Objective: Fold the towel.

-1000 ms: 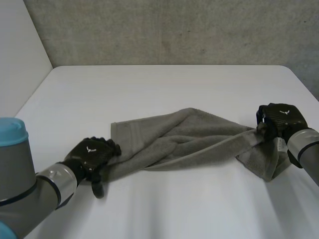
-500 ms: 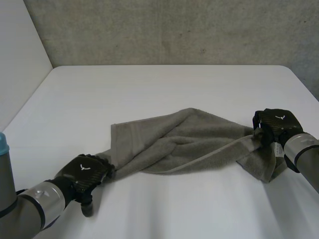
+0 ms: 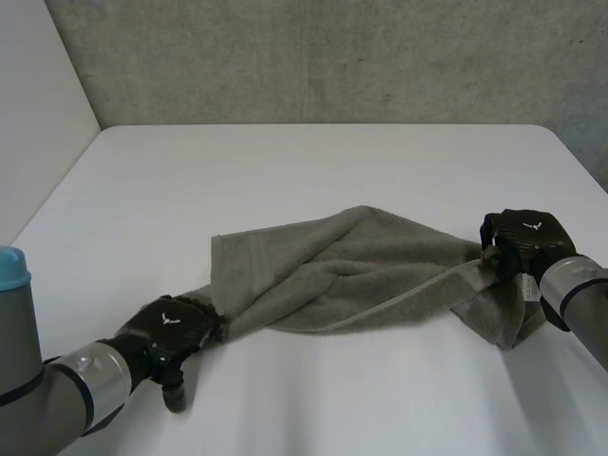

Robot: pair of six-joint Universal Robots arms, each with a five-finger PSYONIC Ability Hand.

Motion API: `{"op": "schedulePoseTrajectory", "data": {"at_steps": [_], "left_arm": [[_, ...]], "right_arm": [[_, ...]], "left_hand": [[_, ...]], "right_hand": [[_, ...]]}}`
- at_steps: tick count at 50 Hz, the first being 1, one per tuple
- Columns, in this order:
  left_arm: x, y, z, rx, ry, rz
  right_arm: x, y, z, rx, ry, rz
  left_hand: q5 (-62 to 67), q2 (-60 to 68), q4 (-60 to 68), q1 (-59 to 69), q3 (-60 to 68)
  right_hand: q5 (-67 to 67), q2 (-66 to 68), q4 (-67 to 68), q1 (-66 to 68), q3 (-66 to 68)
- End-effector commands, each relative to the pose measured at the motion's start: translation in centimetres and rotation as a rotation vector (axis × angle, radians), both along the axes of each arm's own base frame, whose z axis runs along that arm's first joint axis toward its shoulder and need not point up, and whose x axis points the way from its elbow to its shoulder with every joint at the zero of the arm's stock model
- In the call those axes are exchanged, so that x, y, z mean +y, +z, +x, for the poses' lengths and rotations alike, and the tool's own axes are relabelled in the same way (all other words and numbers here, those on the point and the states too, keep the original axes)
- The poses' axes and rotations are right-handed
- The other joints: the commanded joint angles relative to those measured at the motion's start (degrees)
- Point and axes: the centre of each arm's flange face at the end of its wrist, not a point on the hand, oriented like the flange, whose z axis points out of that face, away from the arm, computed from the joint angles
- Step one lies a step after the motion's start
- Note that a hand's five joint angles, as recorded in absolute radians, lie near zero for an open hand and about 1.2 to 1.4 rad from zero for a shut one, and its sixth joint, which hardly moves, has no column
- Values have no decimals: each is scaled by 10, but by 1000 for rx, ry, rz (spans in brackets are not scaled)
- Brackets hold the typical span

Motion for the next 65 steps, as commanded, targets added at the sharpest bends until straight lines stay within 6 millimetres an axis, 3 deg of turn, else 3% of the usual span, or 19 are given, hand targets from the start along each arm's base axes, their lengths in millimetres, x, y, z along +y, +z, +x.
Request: {"op": "schedulePoseTrajectory", "data": {"at_steps": [1,18,23,32,40,48,59,65], "left_arm": [[-17,-5,-4,0,7,-1],[-83,-2,-6,-33,150,-181],[-94,3,-3,-31,171,-203],[-96,5,-4,-24,172,-213],[-95,-5,-3,-33,171,-185],[-79,-8,-2,-41,159,-149],[-61,5,1,-33,156,-169],[-63,26,5,-11,174,-237]], "right_arm": [[1,-1,0,0,0,4],[2,-3,0,0,1,12],[2,-3,0,1,3,12],[3,-3,0,1,5,13],[4,-4,0,2,7,19],[6,-6,0,18,12,20],[6,-7,0,30,13,17],[7,-7,0,30,13,20]], "left_hand": [[-4,2,5,-5,2],[-18,-12,-9,-18,-11],[-18,-12,-9,-18,-11],[-18,-12,-9,-18,-11],[-18,-12,-9,-18,-11],[-18,-12,-9,-18,-11],[-26,-20,-17,-26,-20],[-110,-104,-101,-111,-104]], "right_hand": [[37,61,44,42,43],[37,61,44,42,43],[37,61,44,42,43],[37,61,44,42,43],[37,61,44,42,43],[37,61,44,42,43],[37,61,44,42,43],[37,61,44,42,43]]}}
